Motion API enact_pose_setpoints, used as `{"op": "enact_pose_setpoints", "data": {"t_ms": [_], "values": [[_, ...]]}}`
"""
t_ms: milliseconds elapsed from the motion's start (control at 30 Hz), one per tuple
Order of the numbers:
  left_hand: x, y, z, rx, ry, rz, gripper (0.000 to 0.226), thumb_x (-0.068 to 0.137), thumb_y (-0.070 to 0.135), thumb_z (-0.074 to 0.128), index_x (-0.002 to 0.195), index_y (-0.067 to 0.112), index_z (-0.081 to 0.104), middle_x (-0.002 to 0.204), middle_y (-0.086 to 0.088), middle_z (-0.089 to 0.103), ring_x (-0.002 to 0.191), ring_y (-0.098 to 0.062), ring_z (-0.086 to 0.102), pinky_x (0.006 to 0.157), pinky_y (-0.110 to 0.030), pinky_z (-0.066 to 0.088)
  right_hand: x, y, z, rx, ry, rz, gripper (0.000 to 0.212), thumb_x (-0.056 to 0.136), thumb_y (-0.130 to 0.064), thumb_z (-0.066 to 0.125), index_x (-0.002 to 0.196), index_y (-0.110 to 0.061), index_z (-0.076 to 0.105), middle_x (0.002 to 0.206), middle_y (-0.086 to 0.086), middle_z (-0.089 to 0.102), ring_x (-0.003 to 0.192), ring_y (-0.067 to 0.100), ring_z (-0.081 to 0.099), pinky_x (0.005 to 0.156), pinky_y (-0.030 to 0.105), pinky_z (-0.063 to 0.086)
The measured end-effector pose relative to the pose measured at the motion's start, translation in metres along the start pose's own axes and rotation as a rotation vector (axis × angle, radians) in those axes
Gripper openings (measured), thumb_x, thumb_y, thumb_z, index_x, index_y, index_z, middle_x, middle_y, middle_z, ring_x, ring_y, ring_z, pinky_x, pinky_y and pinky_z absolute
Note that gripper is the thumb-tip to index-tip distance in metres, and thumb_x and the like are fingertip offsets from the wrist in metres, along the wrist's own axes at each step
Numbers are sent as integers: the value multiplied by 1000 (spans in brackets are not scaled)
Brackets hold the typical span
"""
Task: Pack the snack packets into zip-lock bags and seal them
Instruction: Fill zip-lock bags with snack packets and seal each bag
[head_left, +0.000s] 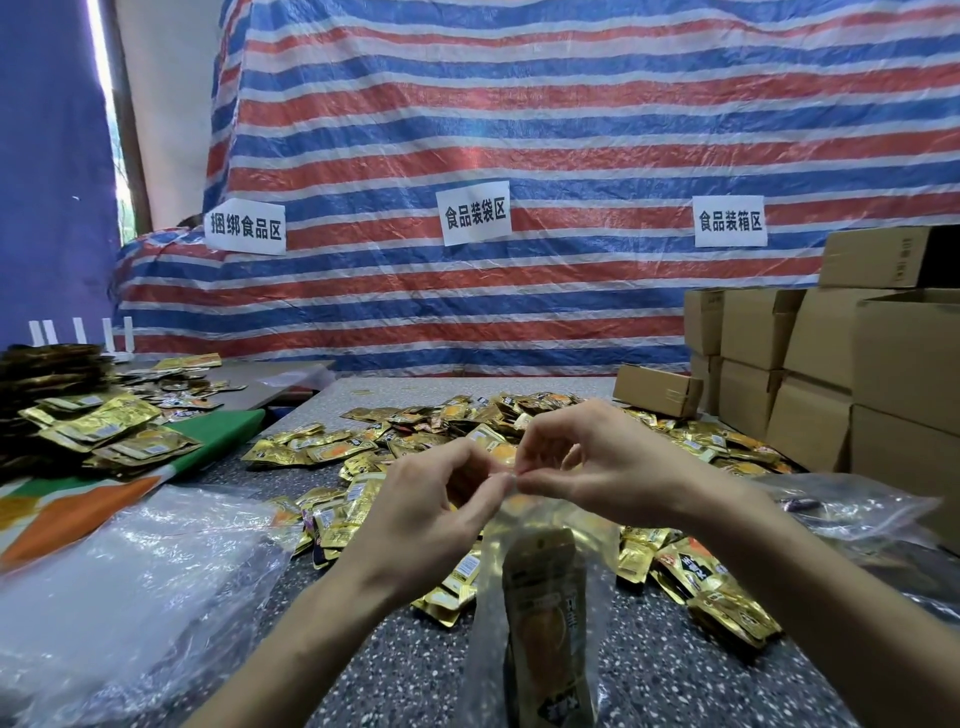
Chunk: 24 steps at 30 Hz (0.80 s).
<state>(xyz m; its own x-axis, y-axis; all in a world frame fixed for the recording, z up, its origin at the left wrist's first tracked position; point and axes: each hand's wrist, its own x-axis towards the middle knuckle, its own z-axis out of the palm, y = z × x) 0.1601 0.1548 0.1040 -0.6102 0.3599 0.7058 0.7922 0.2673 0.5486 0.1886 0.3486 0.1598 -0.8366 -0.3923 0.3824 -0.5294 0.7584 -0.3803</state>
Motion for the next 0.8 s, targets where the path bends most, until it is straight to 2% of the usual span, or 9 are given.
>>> {"op": "enact_pose_setpoints", "data": {"t_ms": [100,200,300,367,533,600,667,800], "values": [[0,-1,1,1,16,21,14,92,12,68,82,22,70,72,4,68,65,-16,63,61,-38,50,0,0,1,22,2,-11,12,87,-29,76,90,-17,74,85,-1,72,78,11,65,68,21,51],[0,-1,3,14,28,58,13,92,8,68,82,17,70,73,3,69,67,-17,64,61,-38,51,-1,0,2,62,-10,-24,13,86,-29,78,90,-17,74,82,3,71,69,8,60,63,23,49],[-1,-1,4,25,50,86,11,90,6,68,82,14,70,74,2,69,68,-16,65,61,-38,51,1,0,3,76,-19,-44,8,87,-21,76,87,-13,74,81,7,69,67,5,55,64,29,50],[-1,-1,4,53,72,119,10,88,5,70,81,12,69,73,3,68,68,-14,64,59,-34,50,2,0,5,79,7,-61,6,86,-16,75,84,-10,73,78,7,68,65,3,52,62,30,47],[0,0,5,72,162,179,5,84,9,68,80,12,69,70,5,66,63,-8,60,55,-16,45,4,1,5,85,51,-76,7,87,-17,74,82,-14,72,73,-4,62,64,0,49,58,18,40],[0,-2,4,46,177,169,5,84,12,66,80,12,71,71,6,68,65,-8,62,56,-17,47,4,3,3,85,32,-76,7,88,-21,75,84,-16,73,76,-3,66,68,2,52,61,19,42],[0,-4,4,10,178,124,6,84,15,67,80,16,71,72,7,69,68,-10,64,57,-25,51,2,7,0,91,22,-64,8,88,-25,75,83,-18,74,78,-4,68,71,3,55,63,19,43],[1,-10,4,-72,205,-3,20,87,4,71,77,21,70,74,9,69,69,-9,64,59,-27,52,-4,22,-5,90,56,11,7,86,-27,76,81,-23,75,78,-8,69,73,3,57,66,26,46]]}}
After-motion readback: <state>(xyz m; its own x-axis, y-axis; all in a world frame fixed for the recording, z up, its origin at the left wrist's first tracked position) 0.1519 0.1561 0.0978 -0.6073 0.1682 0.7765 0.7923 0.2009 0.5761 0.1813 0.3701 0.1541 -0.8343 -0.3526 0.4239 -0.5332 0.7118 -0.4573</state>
